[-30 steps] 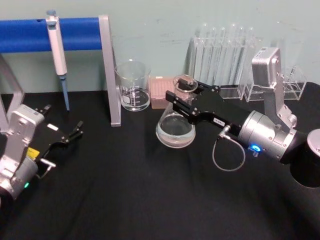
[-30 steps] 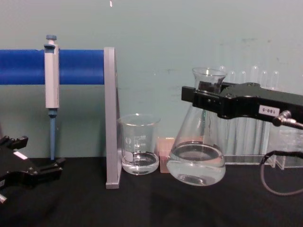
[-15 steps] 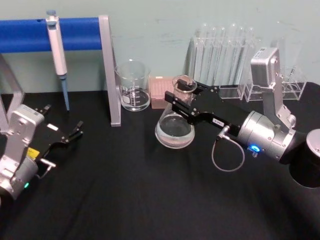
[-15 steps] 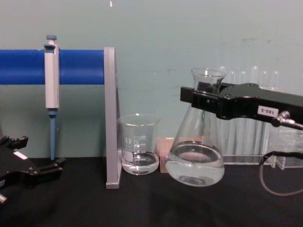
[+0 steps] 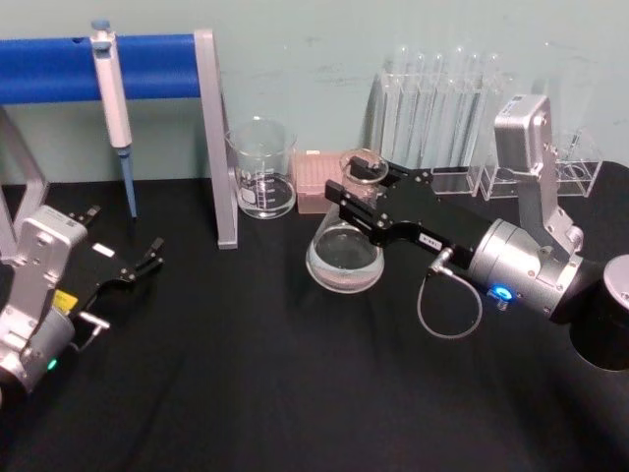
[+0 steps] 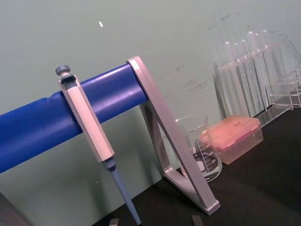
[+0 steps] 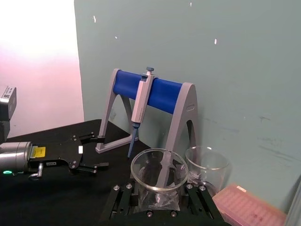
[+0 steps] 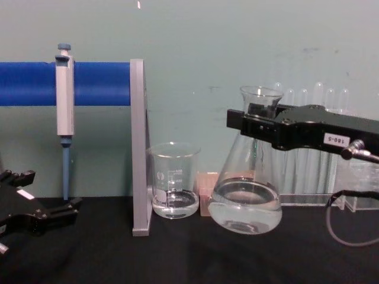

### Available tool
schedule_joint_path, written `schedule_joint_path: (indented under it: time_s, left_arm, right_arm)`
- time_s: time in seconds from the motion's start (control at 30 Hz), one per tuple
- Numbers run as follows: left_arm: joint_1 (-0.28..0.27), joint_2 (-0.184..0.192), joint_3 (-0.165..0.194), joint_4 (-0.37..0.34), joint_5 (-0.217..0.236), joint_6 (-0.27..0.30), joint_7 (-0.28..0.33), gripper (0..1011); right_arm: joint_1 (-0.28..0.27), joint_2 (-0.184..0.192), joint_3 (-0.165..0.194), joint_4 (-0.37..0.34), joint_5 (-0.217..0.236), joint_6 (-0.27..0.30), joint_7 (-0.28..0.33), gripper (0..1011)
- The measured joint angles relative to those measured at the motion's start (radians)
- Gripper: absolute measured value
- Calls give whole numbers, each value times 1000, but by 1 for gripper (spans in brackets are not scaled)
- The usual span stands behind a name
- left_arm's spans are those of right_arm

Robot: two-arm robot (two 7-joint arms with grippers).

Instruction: Grasp the erlenmeyer flask with one hand, shake it three times, then place it back.

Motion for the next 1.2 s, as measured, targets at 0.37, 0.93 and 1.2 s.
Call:
schedule_joint_path:
  time_s: [0.37,0.93,1.2]
  left_arm:
    - [0,0,0,0,0,0,0,1001]
    - [0,0,0,0,0,0,0,1001]
    - [0,0,0,0,0,0,0,1001]
  right_arm:
    - [-3,2,-3,-5,3,0,8,449]
    - [15,16,-90,-27,27,2,117,449]
    - [28,28,-134,-35,42,0,170,449]
